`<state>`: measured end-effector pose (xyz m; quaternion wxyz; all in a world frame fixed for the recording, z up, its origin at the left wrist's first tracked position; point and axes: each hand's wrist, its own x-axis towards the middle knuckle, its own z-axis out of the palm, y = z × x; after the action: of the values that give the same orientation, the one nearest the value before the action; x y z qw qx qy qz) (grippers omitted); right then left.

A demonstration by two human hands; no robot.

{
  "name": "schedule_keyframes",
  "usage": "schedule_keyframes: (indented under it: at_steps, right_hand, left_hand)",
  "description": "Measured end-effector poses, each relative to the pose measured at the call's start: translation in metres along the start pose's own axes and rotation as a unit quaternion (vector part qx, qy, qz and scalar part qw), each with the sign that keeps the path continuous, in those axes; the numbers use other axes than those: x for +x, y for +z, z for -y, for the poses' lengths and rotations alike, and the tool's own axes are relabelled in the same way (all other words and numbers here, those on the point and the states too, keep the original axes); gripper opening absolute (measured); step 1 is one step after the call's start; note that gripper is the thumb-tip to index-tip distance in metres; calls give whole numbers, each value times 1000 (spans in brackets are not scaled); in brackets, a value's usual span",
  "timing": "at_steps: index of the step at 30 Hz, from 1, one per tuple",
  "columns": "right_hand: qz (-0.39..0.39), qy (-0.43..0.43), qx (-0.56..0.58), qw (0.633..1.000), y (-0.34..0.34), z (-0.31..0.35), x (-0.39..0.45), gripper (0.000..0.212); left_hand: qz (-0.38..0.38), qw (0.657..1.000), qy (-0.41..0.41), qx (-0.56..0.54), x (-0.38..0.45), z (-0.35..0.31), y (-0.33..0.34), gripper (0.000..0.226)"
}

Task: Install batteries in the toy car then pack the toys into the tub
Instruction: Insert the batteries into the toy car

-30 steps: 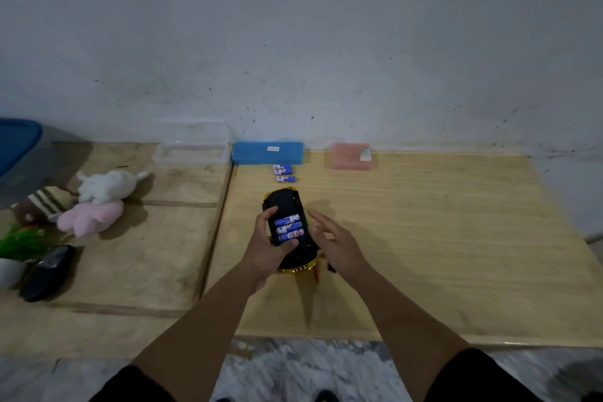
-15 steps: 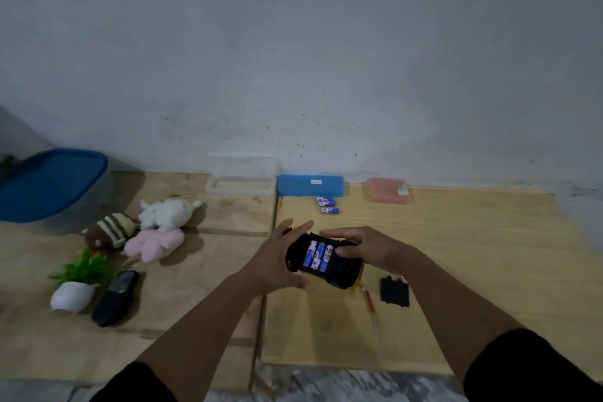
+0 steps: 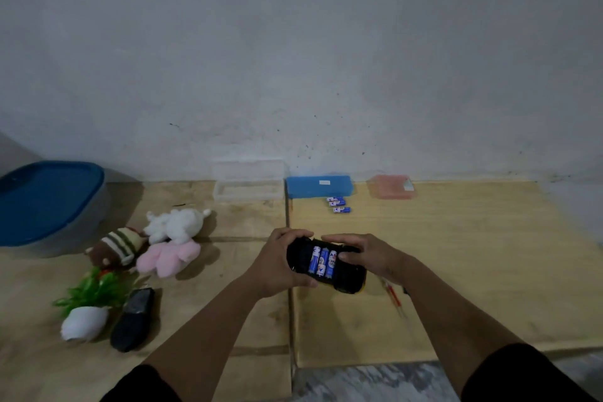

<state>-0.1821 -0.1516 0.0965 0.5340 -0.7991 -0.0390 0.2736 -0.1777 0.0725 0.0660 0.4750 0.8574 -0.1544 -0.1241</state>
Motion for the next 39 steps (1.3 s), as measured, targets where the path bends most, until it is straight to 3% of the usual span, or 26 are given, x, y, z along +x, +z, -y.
schedule_keyframes:
  at_steps: [3, 8, 13, 21, 25, 27, 33, 39]
  right_hand:
    - [-58, -29, -45, 997, 9, 5, 2, 35]
    - [-151, -29, -211, 965, 26, 9, 5, 31]
    - [-230, -13, -225, 947, 39, 11, 15, 34]
    - [-233, 44, -209, 949, 33, 8, 46, 38]
    - [-221, 71, -212, 949, 38, 24, 42, 15]
    - [-231, 49, -216, 947, 40, 25, 36, 8]
    - [-316, -57, -196, 927, 51, 31, 19, 17]
    - [-348, -110, -43, 930, 52, 44, 12, 21]
  left_hand:
    - [3, 999, -16, -41, -1, 2, 1, 80]
    - [-25, 997, -27, -65, 4, -2, 5, 81]
    - [-52, 995, -20, -79, 9, -4, 11, 82]
    - [-75, 992, -29, -96, 15, -1, 18, 86]
    - [-71, 993, -27, -95, 16, 1, 21, 89]
    - [-74, 992, -27, -99, 17, 1, 22, 88]
    - [-92, 987, -27, -125, 18, 0, 20, 85]
    - [-93, 986, -25, -136, 22, -1, 15, 84]
